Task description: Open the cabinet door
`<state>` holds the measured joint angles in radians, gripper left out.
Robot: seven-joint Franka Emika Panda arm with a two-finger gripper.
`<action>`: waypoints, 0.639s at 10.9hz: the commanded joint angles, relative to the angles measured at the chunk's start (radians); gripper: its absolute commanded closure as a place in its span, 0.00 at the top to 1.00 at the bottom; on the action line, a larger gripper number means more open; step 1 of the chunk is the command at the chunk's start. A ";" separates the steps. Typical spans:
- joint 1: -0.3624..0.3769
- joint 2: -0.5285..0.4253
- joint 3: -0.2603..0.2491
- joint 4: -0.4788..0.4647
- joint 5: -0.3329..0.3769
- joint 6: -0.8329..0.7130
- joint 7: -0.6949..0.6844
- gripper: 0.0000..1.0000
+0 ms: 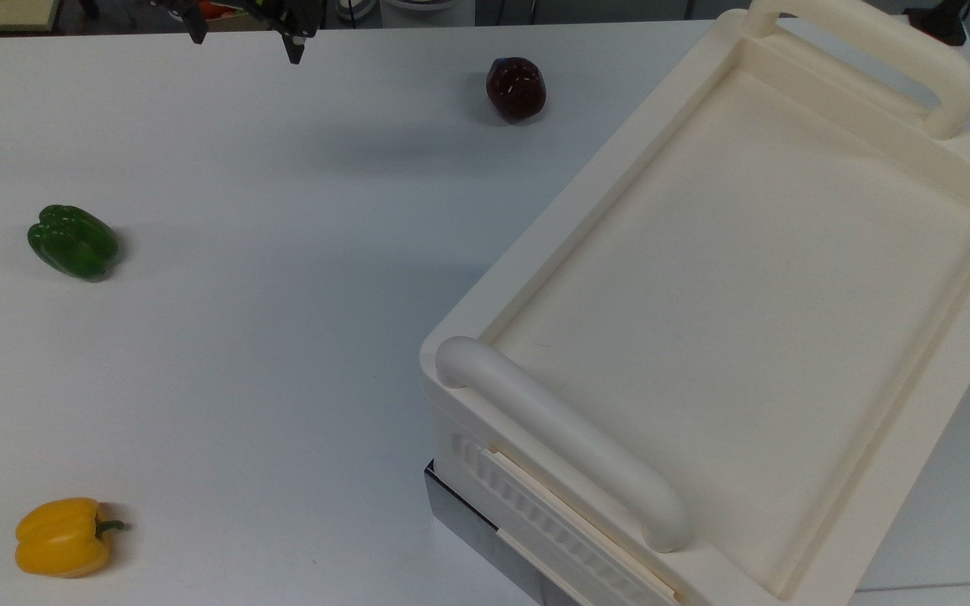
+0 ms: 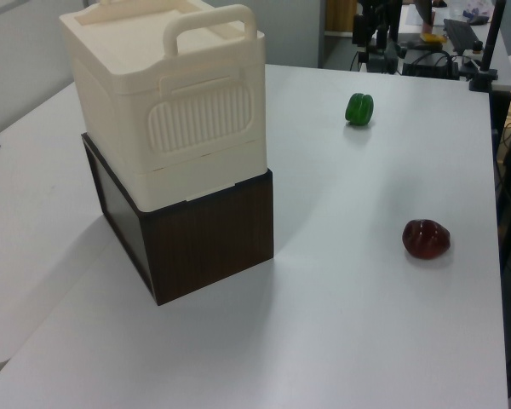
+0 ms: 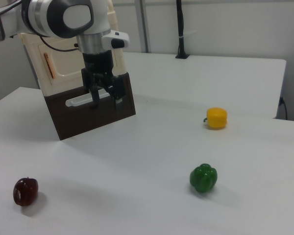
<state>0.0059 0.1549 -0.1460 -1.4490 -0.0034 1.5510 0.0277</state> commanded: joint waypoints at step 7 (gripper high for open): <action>0.014 -0.034 -0.044 -0.014 0.020 0.009 -0.055 1.00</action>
<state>0.0058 0.1387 -0.1749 -1.4472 0.0004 1.5510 0.0199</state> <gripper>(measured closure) 0.000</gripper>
